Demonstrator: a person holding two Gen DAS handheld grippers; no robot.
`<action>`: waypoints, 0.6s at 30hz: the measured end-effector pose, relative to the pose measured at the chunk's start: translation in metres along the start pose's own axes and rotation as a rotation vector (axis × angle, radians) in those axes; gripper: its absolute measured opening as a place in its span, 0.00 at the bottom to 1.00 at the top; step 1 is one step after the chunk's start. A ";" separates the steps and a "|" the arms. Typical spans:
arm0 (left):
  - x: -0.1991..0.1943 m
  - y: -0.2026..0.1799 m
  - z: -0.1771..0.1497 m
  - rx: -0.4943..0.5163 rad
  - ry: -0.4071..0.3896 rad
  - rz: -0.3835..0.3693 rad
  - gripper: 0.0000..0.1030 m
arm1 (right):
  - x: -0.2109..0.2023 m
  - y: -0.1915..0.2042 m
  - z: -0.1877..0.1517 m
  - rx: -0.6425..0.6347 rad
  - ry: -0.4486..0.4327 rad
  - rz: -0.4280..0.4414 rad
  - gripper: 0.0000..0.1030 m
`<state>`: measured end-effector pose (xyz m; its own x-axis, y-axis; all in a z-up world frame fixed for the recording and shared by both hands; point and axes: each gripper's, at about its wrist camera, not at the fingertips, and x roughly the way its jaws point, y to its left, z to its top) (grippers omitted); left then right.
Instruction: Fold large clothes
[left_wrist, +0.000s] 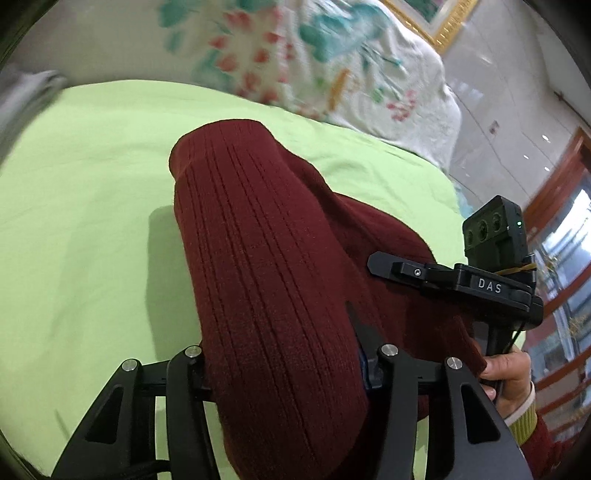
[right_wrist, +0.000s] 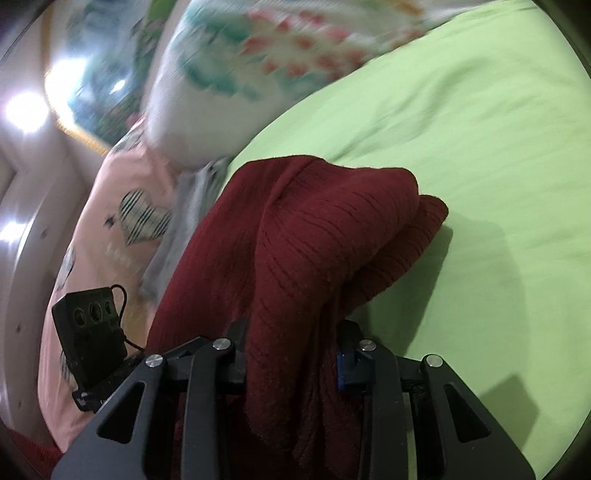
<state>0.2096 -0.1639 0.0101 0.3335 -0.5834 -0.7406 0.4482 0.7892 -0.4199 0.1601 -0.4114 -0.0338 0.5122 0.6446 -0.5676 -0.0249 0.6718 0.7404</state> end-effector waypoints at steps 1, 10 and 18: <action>-0.014 0.011 -0.007 -0.018 -0.008 0.016 0.49 | 0.015 0.009 -0.005 -0.012 0.022 0.028 0.31; -0.047 0.083 -0.057 -0.176 -0.044 0.062 0.58 | 0.080 0.036 -0.025 -0.046 0.123 0.010 0.35; -0.080 0.074 -0.075 -0.130 -0.082 0.103 0.67 | 0.051 0.042 -0.030 -0.027 0.077 -0.089 0.61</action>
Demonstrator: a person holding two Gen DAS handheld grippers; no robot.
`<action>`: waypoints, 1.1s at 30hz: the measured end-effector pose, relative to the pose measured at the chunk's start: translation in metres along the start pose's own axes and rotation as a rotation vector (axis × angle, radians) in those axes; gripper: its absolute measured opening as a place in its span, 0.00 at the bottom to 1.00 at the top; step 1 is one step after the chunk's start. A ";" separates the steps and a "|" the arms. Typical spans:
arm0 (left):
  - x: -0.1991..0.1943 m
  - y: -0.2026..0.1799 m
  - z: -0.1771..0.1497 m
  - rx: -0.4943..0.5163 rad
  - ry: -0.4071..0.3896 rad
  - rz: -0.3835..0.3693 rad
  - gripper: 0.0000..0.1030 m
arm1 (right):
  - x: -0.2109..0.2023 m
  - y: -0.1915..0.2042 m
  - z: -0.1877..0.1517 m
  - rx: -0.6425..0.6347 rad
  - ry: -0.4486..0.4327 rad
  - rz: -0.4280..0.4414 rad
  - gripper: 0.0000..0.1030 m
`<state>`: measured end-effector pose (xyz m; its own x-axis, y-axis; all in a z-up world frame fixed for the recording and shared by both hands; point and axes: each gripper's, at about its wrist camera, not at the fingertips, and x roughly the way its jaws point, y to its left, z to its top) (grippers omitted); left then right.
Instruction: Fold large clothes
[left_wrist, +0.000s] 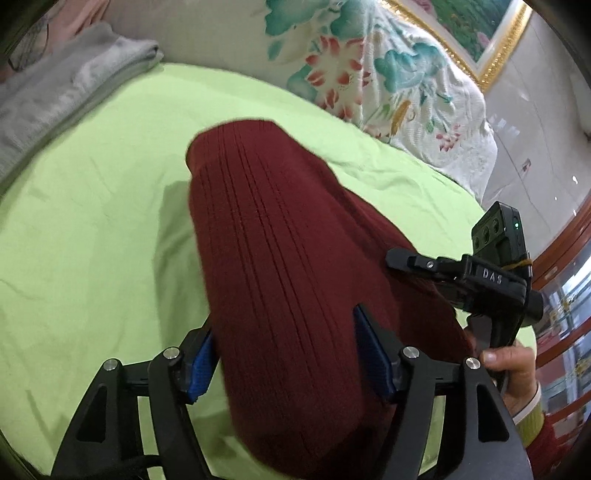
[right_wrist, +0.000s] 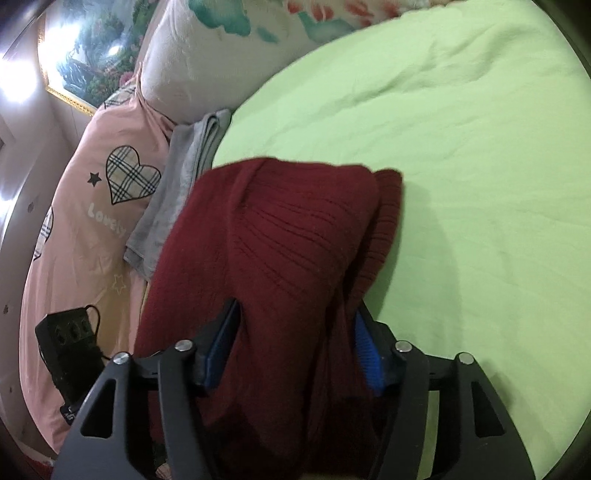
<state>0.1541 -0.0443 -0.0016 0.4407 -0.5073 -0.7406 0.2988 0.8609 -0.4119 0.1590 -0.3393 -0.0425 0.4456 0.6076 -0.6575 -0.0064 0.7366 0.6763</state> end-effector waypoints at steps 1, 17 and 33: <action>-0.009 -0.001 -0.004 0.006 -0.012 0.005 0.68 | -0.006 0.001 -0.001 -0.004 -0.014 -0.007 0.61; -0.036 -0.049 -0.084 0.319 -0.043 0.277 0.71 | -0.008 0.008 -0.013 0.003 0.004 0.022 0.61; -0.010 -0.094 -0.094 0.585 -0.107 0.460 0.24 | -0.026 0.020 0.017 -0.132 -0.039 -0.059 0.12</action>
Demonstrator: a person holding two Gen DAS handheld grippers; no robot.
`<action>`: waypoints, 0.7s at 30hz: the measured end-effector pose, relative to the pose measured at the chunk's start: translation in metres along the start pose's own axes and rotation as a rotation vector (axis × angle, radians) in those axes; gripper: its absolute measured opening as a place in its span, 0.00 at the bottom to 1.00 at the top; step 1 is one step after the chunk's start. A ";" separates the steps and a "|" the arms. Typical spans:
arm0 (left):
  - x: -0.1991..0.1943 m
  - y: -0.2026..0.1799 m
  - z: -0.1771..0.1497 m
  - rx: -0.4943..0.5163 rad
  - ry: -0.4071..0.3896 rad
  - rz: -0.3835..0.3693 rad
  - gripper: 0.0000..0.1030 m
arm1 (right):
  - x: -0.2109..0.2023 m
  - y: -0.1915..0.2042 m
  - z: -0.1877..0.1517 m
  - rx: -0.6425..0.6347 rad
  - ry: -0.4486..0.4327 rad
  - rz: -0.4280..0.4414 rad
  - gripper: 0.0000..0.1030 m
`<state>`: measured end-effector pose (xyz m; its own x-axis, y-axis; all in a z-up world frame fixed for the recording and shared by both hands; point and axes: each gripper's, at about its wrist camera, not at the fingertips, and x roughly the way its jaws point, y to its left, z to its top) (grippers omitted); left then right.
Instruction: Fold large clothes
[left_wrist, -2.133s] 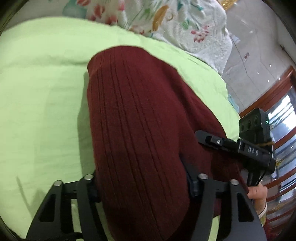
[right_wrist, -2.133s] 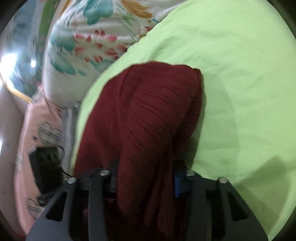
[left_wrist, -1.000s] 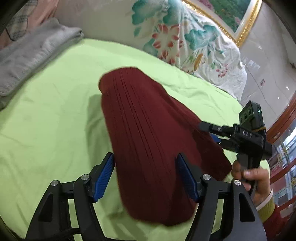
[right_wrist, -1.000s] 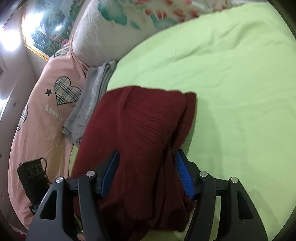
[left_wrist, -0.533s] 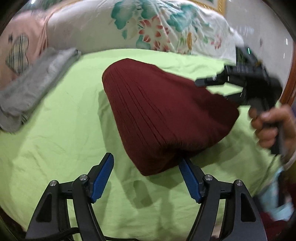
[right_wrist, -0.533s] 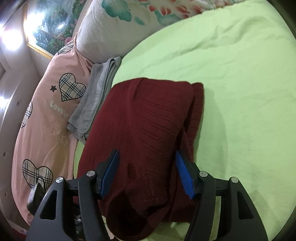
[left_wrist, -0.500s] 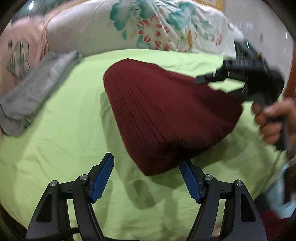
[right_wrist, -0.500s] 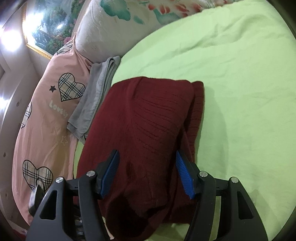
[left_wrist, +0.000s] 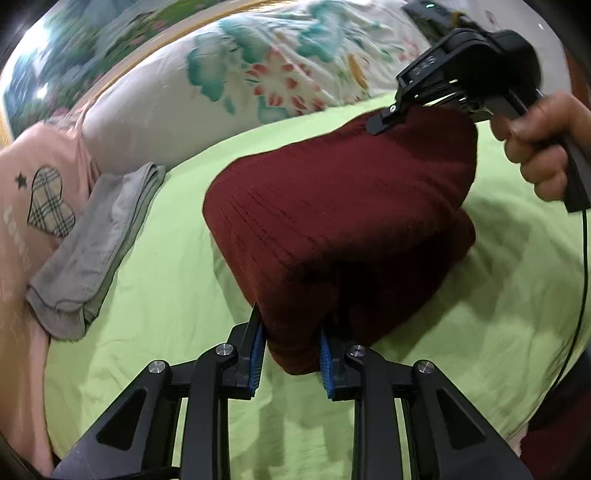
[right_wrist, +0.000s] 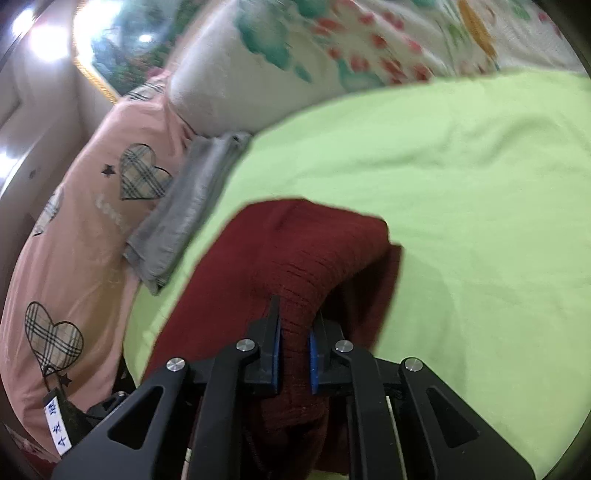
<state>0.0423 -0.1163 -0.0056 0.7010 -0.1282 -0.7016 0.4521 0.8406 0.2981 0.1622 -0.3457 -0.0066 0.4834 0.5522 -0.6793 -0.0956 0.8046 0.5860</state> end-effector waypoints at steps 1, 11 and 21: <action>0.001 -0.001 -0.001 0.006 0.003 -0.002 0.24 | 0.009 -0.009 -0.005 0.024 0.031 -0.001 0.12; -0.007 0.040 -0.022 -0.107 0.063 -0.204 0.28 | 0.015 -0.029 -0.032 0.099 0.029 -0.020 0.24; -0.029 0.110 0.023 -0.390 -0.122 -0.526 0.28 | -0.037 0.013 -0.024 0.083 -0.126 0.052 0.41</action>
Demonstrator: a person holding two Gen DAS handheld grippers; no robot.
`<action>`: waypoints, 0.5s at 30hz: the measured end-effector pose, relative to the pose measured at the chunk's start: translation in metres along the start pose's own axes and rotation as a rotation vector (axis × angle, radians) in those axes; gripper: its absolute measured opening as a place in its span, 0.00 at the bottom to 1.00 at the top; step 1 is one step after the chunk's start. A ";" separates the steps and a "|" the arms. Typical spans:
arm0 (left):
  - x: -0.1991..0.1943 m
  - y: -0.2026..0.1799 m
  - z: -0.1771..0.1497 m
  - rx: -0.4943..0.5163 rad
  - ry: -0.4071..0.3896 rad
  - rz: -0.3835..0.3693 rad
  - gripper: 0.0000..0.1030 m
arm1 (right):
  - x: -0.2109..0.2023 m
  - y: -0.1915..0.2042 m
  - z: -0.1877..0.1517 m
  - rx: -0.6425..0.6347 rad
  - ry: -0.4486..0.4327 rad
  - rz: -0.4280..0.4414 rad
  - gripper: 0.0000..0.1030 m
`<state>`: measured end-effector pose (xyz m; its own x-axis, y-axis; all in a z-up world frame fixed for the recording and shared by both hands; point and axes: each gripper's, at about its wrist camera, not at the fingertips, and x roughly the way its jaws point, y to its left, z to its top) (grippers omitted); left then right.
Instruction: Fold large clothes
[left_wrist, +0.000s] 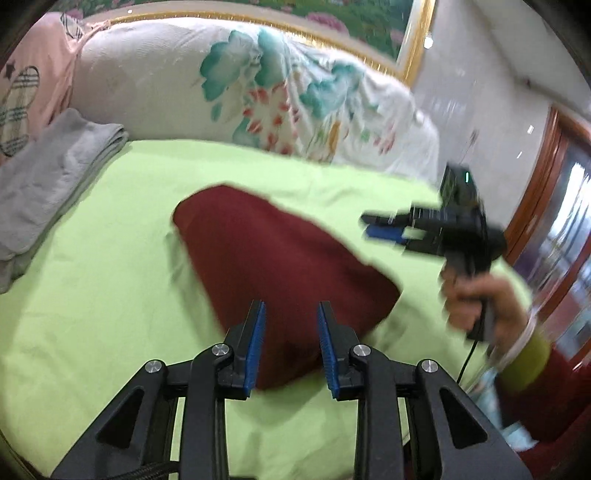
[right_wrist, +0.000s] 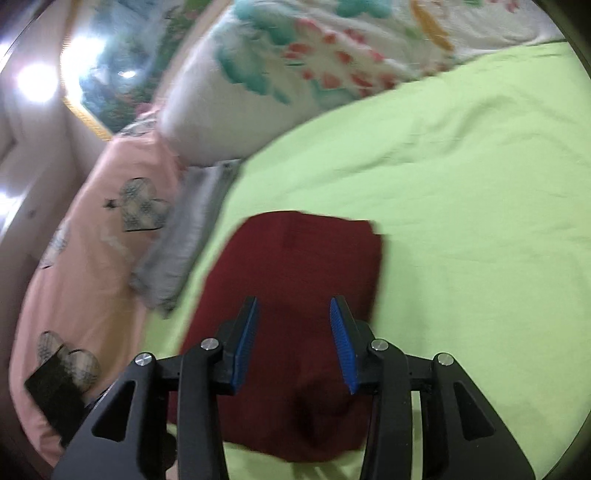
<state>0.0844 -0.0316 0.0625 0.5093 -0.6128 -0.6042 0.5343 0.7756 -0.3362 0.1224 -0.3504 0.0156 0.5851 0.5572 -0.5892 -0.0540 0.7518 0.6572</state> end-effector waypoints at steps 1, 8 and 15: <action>0.005 0.001 0.006 -0.002 -0.004 -0.021 0.28 | 0.004 0.005 -0.002 0.001 0.017 0.030 0.41; 0.043 0.003 0.037 -0.002 0.035 -0.116 0.30 | 0.027 0.010 -0.022 0.025 0.096 0.069 0.41; 0.102 0.007 0.016 -0.002 0.197 -0.114 0.30 | 0.056 -0.019 -0.022 -0.002 0.143 -0.106 0.35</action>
<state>0.1506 -0.0912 0.0101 0.3040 -0.6552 -0.6916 0.5792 0.7035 -0.4119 0.1381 -0.3262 -0.0401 0.4664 0.5191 -0.7162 0.0004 0.8096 0.5870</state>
